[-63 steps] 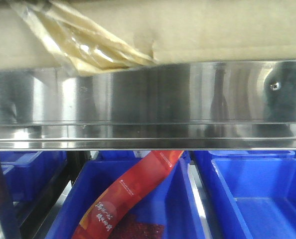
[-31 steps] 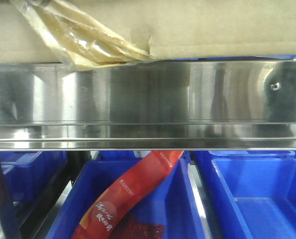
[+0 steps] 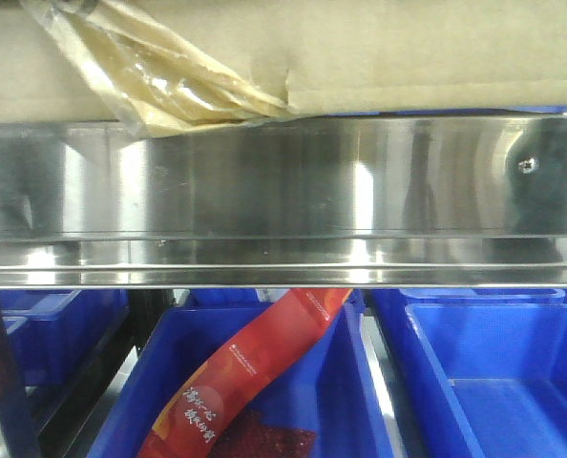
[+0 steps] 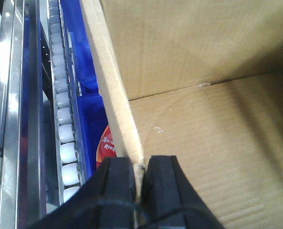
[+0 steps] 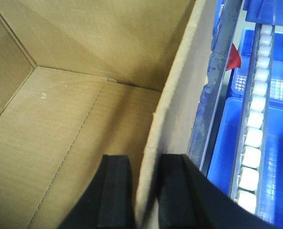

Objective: Grab carton from right shelf to conveyor
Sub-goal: 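Hold the carton with both grippers while the base drives away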

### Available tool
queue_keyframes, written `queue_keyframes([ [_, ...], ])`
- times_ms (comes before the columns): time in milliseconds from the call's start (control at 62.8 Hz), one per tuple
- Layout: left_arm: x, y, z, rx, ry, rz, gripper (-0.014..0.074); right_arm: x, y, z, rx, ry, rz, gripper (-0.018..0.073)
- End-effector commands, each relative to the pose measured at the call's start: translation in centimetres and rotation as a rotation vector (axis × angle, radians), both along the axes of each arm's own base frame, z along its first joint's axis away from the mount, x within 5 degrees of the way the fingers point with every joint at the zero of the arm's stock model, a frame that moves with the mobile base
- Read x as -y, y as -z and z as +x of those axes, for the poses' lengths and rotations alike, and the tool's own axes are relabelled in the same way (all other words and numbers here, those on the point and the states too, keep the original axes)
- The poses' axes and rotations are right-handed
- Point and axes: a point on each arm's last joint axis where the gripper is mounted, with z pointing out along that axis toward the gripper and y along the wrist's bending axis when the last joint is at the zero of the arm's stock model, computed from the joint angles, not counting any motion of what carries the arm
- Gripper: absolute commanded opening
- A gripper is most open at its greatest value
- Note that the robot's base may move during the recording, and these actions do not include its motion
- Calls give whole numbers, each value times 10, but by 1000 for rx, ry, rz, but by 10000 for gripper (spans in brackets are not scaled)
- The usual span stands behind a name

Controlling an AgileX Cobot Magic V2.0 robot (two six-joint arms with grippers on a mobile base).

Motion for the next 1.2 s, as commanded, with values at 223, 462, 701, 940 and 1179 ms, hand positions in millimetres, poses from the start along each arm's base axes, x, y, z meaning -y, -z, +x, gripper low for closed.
queue_keyframes([
  [223, 4, -5, 1, 50, 25, -24, -17, -4, -8, -4, 41, -32, 78, -66],
  [462, 4, -5, 1, 50, 25, -24, -17, -4, -9, -4, 45, -31, 80, -66],
  [701, 4, -5, 1, 50, 25, -24, -17, -4, -9, -4, 45, -31, 80, -66],
  [940, 3, -5, 1, 50, 24, -23, -17, -4, -9, -4, 45, -31, 80, -66],
  [1179, 3, -5, 1, 50, 24, -23, -17, -4, -9, -4, 45, -31, 80, -66],
])
